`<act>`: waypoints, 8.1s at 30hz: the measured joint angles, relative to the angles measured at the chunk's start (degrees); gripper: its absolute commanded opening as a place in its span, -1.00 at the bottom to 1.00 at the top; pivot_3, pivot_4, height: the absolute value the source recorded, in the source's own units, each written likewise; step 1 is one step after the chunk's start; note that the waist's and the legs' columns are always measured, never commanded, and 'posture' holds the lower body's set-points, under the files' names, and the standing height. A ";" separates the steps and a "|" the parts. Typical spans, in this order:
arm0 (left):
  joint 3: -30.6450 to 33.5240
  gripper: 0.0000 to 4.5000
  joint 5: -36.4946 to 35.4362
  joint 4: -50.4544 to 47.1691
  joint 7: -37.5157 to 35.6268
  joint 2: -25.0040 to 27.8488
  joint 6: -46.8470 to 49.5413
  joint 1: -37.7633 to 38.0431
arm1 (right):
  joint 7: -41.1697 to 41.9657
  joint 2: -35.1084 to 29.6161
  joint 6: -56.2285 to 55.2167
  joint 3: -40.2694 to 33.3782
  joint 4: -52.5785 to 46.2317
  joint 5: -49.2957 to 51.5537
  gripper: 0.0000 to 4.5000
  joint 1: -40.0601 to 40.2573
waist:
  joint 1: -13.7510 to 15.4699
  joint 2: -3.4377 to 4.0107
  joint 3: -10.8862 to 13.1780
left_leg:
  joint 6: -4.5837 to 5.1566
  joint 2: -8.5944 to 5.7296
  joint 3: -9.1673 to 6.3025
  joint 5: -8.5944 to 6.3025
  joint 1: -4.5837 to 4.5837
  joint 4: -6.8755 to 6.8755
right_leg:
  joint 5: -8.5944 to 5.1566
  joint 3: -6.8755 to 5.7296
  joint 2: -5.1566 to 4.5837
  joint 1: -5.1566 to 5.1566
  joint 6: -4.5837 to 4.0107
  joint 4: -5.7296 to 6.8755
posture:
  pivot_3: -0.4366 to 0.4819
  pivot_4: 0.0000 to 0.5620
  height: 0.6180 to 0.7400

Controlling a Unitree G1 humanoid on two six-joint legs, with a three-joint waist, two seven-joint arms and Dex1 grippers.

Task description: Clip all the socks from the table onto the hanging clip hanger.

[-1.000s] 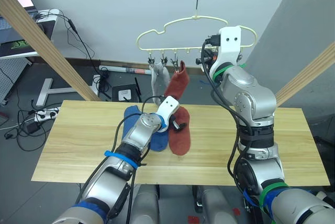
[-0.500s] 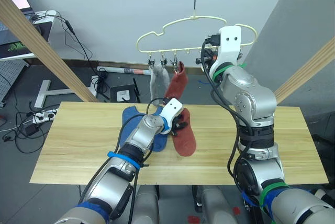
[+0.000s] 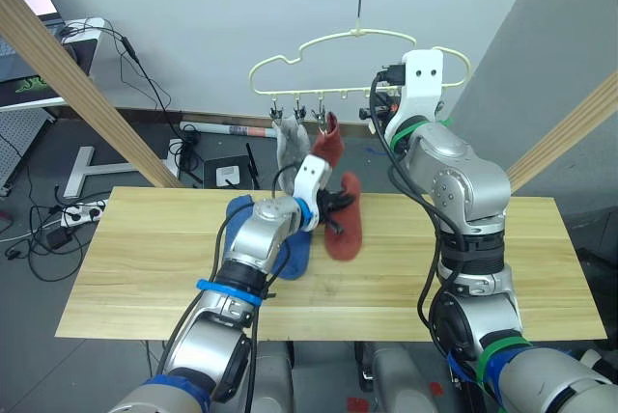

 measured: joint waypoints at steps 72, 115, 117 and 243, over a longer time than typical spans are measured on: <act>-0.19 0.98 -8.09 -5.43 0.43 -0.17 5.19 -5.37 | -0.40 0.29 9.56 -0.87 -9.14 4.02 0.25 2.42 | -0.19 0.00 0.00 | -0.01 0.01 0.00 0.00 -0.01 -0.06 | 0.00 0.01 0.01 -0.04 0.00 -0.04 | 0.00 -0.11 1.00; 11.19 0.98 -23.38 -22.32 -20.57 28.50 3.59 -1.88 | -6.17 1.40 13.82 3.50 -33.04 0.53 0.25 20.57 | -0.06 0.02 -0.07 | -0.11 0.02 -0.12 0.10 0.02 0.00 | 0.01 -0.07 0.02 0.03 -0.02 -0.01 | 0.09 -0.21 1.00; 11.18 0.98 -24.48 -22.05 -21.48 28.52 3.92 -2.40 | -6.15 1.69 13.17 3.50 -32.40 0.37 0.25 20.07 | -0.06 0.01 -0.08 | -0.11 0.02 -0.11 0.10 0.02 0.00 | 0.01 -0.06 0.02 0.03 -0.02 -0.01 | 0.10 -0.21 1.00; 10.09 1.00 -24.59 -24.44 -18.04 29.73 5.51 -1.04 | -3.74 -5.26 -4.29 -1.97 -0.45 -0.94 -0.23 4.69 | 1.55 0.01 -0.10 | -0.15 0.01 -0.11 0.19 0.02 -0.01 | 0.06 -0.09 0.02 0.02 -0.10 0.06 | 0.22 -0.18 1.00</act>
